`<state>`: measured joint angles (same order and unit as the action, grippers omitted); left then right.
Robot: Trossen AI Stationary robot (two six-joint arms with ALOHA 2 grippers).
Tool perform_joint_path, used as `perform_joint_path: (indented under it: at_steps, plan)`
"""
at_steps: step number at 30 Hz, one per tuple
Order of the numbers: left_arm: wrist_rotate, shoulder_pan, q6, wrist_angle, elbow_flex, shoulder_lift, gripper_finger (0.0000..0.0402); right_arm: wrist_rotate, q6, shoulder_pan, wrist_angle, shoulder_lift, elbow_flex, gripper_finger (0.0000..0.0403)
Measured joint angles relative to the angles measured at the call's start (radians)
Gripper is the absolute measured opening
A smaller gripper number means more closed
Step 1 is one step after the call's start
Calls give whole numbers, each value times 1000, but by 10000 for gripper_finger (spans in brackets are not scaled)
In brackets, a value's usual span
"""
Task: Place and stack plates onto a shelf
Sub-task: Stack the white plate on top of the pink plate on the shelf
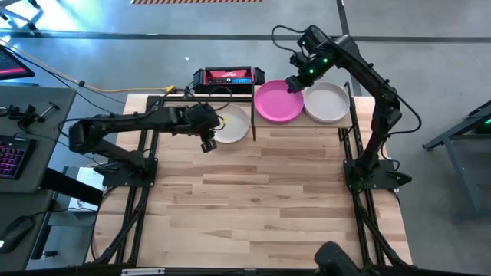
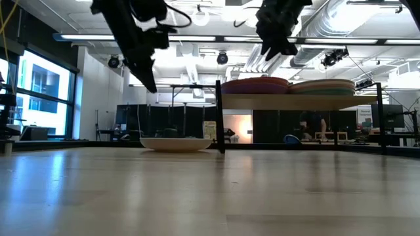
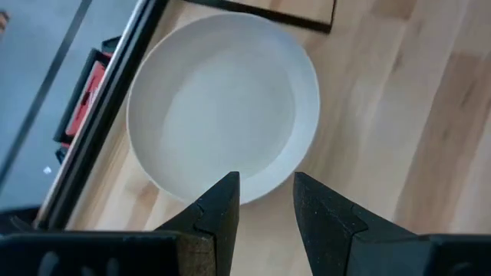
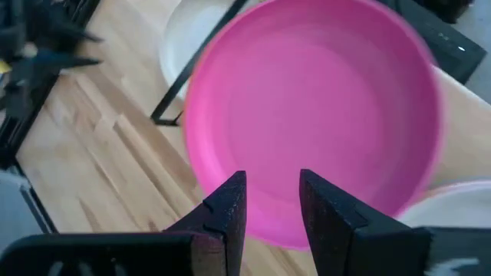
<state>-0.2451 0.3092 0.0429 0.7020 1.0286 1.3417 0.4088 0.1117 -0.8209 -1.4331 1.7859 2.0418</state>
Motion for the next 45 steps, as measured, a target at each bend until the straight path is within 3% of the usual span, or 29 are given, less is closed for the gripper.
perform_joint_path:
  at_steps: [12,27,45]
  plan:
    - [115,-1,248,-20,-1,166,111,-5,-70,68,-24,0,-1,100]
    - [106,37,310,-79,-1,352,111,-17,-120,76,-22,0,-2,100]
    - [52,51,381,-126,-1,454,107,-17,-157,76,-22,0,-2,100]
